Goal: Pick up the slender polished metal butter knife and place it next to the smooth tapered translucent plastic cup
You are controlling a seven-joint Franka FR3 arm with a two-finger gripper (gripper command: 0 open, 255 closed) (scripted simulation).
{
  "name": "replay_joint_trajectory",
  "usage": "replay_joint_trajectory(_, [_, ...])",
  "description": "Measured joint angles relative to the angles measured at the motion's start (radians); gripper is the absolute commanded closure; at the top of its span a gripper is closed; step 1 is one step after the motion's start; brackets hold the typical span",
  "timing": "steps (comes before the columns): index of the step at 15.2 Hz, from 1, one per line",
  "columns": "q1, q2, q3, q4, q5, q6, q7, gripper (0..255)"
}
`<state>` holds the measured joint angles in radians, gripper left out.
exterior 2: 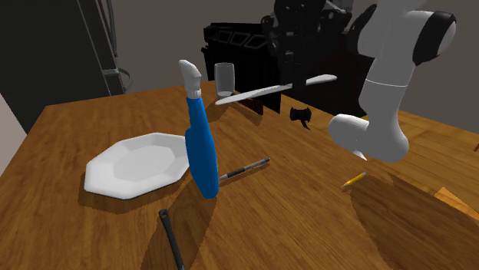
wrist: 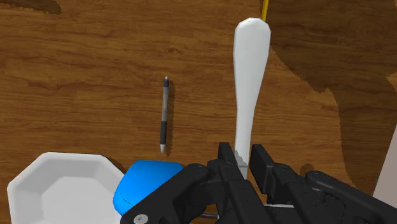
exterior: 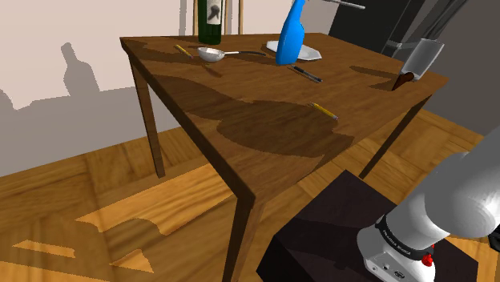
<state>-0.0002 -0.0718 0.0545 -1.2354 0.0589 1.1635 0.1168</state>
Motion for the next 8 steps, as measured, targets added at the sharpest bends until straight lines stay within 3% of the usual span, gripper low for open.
replay_joint_trajectory(8, [-0.089,-0.087,-0.121,-0.098,-0.016,0.0,-0.215,255])
